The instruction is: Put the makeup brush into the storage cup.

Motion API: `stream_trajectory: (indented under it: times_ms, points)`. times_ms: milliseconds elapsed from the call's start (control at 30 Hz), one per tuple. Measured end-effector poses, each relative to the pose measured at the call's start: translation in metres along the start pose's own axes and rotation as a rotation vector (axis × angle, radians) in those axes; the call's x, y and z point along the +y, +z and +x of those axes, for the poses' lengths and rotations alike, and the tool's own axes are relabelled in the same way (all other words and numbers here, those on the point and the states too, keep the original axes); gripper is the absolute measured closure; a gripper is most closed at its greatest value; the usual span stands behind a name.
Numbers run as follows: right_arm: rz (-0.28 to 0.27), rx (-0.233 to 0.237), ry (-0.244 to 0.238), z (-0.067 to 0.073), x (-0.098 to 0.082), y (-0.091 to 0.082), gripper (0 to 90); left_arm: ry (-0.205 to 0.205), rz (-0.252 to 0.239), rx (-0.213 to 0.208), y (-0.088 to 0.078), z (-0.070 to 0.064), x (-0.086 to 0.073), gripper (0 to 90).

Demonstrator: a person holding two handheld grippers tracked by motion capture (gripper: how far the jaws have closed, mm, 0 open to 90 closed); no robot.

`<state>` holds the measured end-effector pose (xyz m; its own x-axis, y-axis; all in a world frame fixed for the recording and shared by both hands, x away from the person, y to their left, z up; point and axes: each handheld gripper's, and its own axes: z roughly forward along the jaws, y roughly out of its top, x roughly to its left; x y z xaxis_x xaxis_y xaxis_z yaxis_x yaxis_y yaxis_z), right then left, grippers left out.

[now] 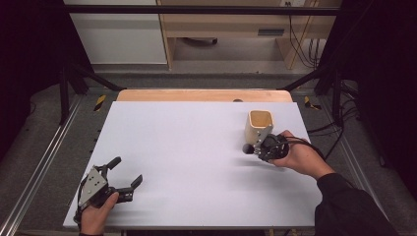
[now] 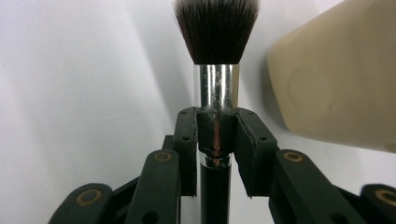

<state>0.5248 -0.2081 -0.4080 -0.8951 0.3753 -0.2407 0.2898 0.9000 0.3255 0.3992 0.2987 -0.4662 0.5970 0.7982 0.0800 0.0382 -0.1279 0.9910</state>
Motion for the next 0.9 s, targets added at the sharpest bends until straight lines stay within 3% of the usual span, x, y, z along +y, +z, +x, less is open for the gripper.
stream_trajectory:
  times_ms: [267,333,467,500,733,900]
  points:
    - [-0.064,-0.048,0.015,-0.001,-0.005,-0.017,71.2,0.0,-0.002,0.002,-0.001,0.0,0.0,2.8]
    - [-0.088,-0.046,0.044,0.0,-0.005,-0.021,71.2,0.0,-0.002,0.002,-0.001,0.0,0.0,2.8]
    - [-0.121,-0.071,0.031,0.0,-0.007,-0.029,71.2,0.0,-0.004,0.002,-0.001,0.0,0.0,2.8]
    - [-0.139,-0.073,0.052,0.001,-0.006,-0.031,71.2,0.0,-0.004,0.002,-0.001,0.0,0.0,2.8]
    - [-0.188,-0.104,0.055,0.002,-0.006,-0.041,71.2,0.003,-0.006,0.002,-0.001,0.0,0.001,2.7]
    - [-0.244,-0.123,0.094,0.004,-0.005,-0.047,71.2,0.003,-0.008,0.003,-0.001,0.001,0.001,2.7]
